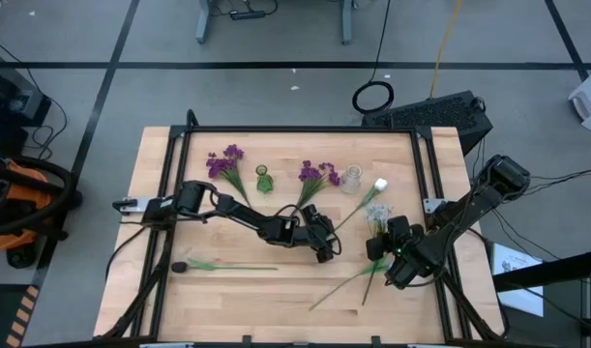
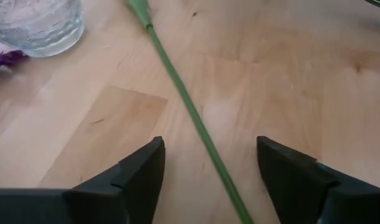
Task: Sort flowers into vase by color
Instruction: Move the white flowers to the right of the table, then adjust the white flower, then adjust the purple flowers
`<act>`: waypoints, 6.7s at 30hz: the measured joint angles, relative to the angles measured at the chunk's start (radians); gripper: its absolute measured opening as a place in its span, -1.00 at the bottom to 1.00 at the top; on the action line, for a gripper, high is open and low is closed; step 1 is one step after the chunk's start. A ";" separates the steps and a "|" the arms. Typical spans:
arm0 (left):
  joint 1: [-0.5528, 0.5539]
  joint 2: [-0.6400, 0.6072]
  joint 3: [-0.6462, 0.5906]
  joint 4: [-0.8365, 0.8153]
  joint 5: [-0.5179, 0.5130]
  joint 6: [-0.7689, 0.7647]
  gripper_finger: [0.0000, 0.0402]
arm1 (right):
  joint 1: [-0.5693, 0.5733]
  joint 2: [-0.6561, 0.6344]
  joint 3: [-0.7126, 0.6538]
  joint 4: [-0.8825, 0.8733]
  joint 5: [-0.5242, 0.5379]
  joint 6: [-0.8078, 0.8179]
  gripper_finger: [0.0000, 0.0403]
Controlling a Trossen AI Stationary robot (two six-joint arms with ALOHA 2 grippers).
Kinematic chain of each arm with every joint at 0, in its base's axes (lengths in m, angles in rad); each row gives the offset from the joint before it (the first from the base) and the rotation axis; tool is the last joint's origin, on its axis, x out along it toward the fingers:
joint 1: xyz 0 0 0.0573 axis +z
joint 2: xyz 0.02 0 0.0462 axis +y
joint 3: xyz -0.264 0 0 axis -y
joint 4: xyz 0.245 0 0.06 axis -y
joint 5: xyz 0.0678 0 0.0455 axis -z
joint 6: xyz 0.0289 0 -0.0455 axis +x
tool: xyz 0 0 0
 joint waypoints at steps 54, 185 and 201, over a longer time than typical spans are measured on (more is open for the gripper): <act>-0.040 -0.281 -0.003 -0.296 0.104 -0.331 -1.00 | 0.013 -0.215 0.029 -0.004 0.262 -0.337 0.10; 0.061 -0.298 -0.005 -0.734 -0.086 -0.551 -0.91 | 0.006 -0.112 0.227 0.159 0.632 -0.961 0.10; -0.424 -0.565 -0.003 -1.025 -0.568 -1.042 -0.91 | 0.026 -0.111 0.227 0.300 0.553 -1.028 0.10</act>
